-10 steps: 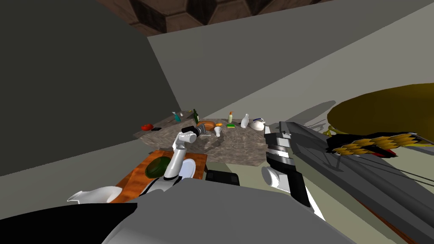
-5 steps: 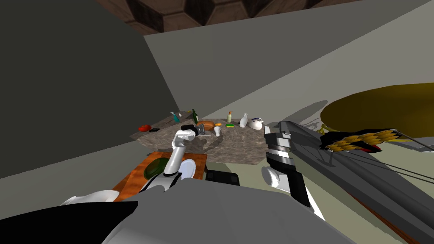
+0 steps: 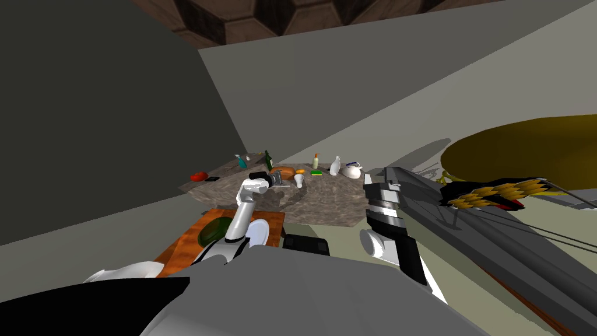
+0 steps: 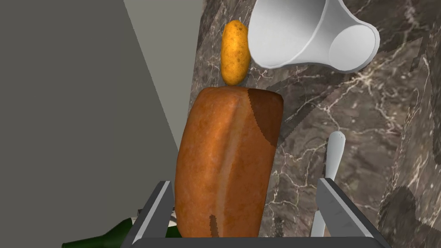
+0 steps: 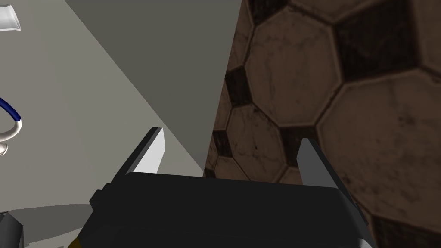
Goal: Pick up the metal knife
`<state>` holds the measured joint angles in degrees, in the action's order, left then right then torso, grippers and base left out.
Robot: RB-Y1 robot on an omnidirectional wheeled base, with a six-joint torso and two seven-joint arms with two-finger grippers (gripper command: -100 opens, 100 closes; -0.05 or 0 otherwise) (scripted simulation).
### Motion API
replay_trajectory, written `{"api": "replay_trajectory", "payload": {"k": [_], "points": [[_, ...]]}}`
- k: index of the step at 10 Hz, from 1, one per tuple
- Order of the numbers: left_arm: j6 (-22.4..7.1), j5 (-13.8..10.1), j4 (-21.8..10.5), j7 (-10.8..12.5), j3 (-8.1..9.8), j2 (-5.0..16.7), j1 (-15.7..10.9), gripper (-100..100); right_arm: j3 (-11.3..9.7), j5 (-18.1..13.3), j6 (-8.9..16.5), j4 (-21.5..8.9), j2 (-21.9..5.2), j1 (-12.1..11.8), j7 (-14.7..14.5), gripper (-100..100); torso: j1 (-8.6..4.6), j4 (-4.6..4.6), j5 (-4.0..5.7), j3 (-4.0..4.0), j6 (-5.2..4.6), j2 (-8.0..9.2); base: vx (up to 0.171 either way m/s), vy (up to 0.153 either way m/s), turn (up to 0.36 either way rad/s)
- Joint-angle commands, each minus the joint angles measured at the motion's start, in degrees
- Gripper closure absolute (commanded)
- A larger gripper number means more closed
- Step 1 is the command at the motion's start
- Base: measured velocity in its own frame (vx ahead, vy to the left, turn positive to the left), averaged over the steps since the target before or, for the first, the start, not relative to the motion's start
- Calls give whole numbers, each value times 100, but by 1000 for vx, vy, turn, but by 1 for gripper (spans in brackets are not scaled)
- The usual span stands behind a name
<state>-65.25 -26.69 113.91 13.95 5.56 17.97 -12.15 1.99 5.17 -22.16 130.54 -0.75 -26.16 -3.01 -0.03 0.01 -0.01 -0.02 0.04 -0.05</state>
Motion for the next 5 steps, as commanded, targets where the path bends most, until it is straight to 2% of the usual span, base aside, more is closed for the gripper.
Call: {"api": "replay_trajectory", "payload": {"k": [1,3,5], "points": [[0,0,0,0,0,0,0,-100,0,0,0,0,0,0,0,0,0,0,0,0,0,0,9,-9,30],[0,0,0,0,0,0,0,-100,0,0,0,0,0,0,0,0,3,0,0,1,-1,2,-3,3,-10],[-289,47,-149,43,19,58,-19,-100,0,0,0,0,0,0,0,0,4,1,-1,-3,-3,-5,27,15,-106]]}}
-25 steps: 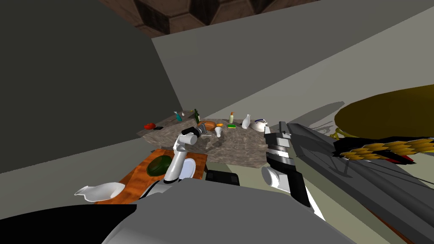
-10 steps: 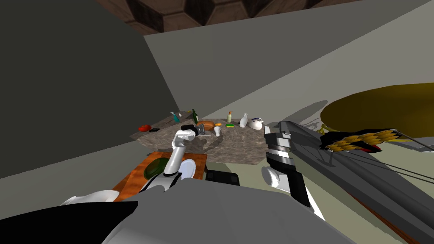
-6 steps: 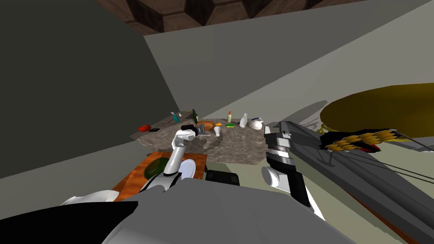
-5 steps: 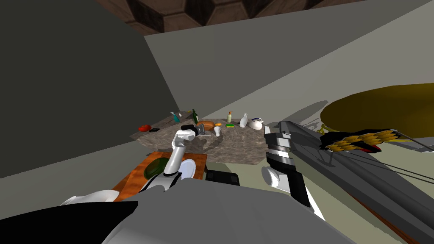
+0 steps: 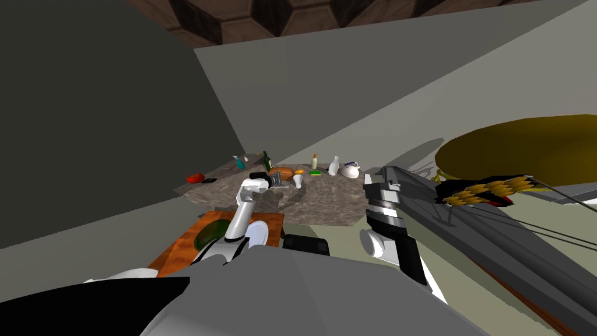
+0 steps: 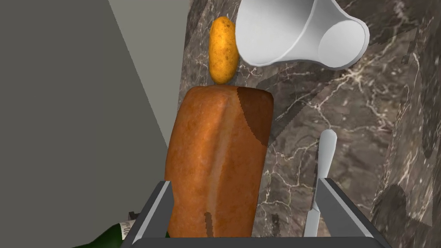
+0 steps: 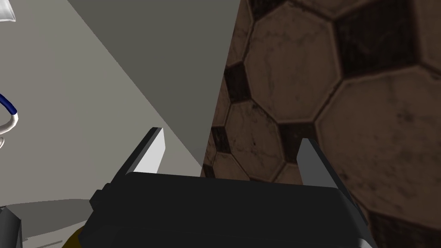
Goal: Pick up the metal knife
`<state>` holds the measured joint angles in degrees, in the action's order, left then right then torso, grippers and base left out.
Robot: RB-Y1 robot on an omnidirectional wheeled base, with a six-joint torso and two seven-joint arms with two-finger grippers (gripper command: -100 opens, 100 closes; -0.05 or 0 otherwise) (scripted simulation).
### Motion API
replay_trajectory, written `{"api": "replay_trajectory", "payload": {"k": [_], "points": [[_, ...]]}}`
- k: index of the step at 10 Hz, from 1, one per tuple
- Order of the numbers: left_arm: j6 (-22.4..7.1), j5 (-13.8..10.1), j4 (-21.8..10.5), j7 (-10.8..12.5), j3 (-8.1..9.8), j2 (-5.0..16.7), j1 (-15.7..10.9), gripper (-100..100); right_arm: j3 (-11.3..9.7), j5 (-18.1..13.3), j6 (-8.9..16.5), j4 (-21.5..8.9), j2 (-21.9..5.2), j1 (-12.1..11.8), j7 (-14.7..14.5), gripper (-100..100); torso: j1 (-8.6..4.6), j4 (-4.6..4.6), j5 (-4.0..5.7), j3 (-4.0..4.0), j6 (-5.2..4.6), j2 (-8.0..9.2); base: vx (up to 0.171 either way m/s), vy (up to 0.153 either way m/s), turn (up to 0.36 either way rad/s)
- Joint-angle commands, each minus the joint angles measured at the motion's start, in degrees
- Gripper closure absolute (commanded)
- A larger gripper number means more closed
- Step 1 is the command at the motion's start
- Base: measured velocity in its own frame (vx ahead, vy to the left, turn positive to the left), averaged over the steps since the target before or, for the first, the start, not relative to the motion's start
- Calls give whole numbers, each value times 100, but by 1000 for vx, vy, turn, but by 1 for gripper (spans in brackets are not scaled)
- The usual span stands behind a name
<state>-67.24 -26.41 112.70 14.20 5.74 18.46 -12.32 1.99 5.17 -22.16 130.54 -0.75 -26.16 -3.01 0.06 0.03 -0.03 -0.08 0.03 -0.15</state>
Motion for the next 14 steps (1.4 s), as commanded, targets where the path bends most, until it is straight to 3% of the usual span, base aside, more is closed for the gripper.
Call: {"api": "replay_trajectory", "payload": {"k": [1,14], "points": [[-194,36,-81,32,7,29,-9,-100,0,0,0,0,0,0,0,0,0,0,0,0,0,0,31,21,-69],[-1695,264,-794,252,105,327,-109,-100,0,0,0,0,0,0,0,0,0,0,0,-1,2,-1,33,19,-83]]}}
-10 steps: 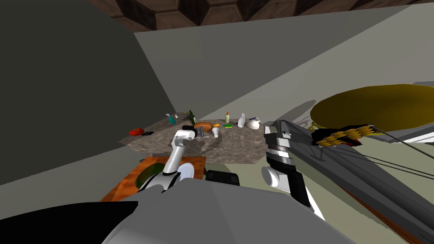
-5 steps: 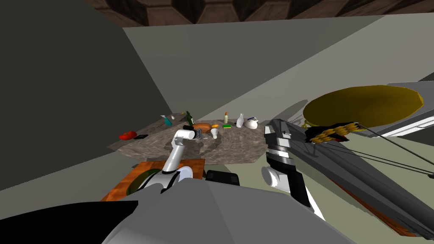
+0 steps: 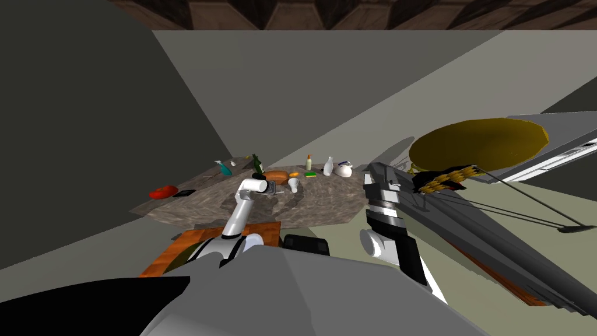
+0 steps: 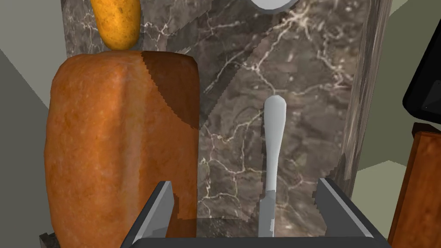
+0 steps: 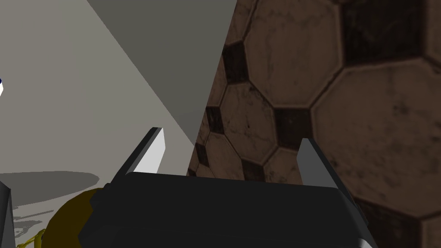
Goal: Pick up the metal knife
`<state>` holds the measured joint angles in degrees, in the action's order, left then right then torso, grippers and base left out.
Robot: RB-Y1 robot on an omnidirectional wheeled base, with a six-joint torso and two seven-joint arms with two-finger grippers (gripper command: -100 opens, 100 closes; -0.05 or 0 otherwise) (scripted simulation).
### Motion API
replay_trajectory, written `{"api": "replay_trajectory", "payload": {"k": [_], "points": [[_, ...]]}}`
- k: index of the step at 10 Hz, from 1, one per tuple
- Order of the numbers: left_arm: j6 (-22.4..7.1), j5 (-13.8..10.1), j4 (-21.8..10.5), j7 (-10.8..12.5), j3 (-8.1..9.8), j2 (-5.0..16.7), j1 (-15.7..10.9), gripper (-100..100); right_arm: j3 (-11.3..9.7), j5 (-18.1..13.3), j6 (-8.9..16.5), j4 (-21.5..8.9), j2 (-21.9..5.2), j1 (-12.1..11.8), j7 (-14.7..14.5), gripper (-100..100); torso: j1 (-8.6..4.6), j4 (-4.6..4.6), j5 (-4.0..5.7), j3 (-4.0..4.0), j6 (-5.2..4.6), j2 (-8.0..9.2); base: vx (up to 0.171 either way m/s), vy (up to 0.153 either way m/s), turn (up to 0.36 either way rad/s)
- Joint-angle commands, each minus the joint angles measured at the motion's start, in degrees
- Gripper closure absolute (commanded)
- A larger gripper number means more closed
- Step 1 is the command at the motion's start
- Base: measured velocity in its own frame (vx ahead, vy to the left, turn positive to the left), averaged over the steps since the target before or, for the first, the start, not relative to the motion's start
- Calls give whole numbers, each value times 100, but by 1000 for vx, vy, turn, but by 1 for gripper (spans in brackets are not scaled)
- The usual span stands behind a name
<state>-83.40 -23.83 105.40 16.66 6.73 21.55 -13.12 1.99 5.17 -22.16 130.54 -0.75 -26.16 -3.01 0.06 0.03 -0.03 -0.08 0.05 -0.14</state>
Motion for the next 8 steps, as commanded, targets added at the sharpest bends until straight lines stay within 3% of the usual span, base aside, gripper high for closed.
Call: {"api": "replay_trajectory", "payload": {"k": [1,8], "points": [[-190,21,-111,20,13,38,-34,-100,0,0,0,0,0,0,0,0,0,0,0,0,0,0,25,20,-69],[-981,137,-459,139,70,206,-103,-100,0,0,0,0,0,0,0,0,-1,1,0,-2,0,-3,28,19,-82]]}}
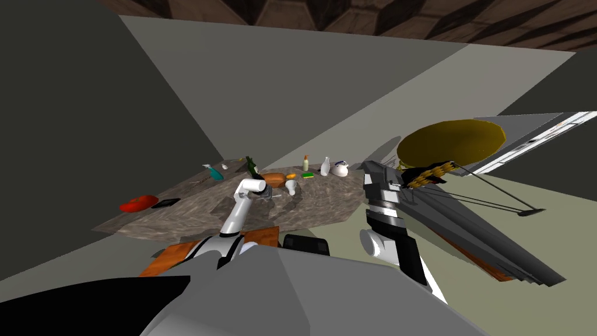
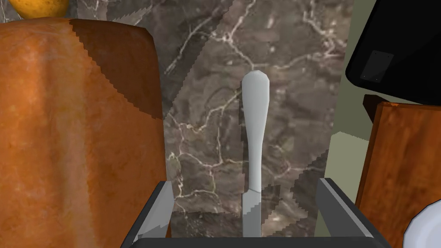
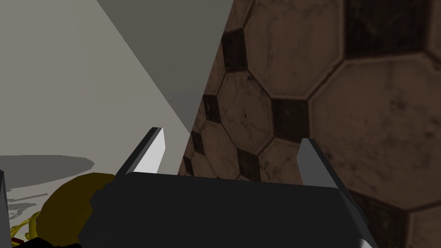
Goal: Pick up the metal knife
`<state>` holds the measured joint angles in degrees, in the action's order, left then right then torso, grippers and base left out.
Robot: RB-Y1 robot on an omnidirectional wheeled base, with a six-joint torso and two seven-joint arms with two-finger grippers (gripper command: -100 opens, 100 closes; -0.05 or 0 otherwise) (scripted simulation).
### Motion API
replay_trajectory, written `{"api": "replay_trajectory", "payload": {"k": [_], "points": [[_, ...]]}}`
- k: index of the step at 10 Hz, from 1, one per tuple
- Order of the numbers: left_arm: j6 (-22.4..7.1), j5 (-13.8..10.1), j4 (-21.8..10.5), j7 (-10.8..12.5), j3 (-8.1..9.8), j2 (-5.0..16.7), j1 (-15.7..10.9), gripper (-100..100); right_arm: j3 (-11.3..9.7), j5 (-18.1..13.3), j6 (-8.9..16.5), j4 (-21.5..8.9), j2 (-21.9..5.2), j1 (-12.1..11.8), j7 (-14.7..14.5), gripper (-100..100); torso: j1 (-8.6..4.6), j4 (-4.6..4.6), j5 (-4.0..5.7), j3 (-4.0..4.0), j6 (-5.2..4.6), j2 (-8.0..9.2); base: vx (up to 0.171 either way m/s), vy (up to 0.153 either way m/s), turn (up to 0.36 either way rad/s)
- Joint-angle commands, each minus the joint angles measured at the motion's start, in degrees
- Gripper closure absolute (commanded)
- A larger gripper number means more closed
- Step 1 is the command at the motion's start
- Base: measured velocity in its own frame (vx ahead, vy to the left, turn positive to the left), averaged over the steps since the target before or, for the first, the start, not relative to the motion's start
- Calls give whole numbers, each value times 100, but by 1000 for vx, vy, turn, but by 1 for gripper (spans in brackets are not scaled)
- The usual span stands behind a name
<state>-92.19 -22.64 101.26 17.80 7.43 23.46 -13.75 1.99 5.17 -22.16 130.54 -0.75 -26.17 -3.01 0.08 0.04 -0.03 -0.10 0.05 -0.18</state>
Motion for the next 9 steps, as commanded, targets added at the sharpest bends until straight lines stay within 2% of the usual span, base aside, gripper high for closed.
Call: {"api": "replay_trajectory", "payload": {"k": [1,9], "points": [[-197,35,-93,41,8,39,-50,-100,0,0,0,0,0,0,0,0,0,0,0,0,0,0,25,21,-84],[-993,180,-542,196,75,247,-118,-100,0,0,0,0,0,0,0,0,-8,-1,1,4,1,7,11,12,-80]]}}
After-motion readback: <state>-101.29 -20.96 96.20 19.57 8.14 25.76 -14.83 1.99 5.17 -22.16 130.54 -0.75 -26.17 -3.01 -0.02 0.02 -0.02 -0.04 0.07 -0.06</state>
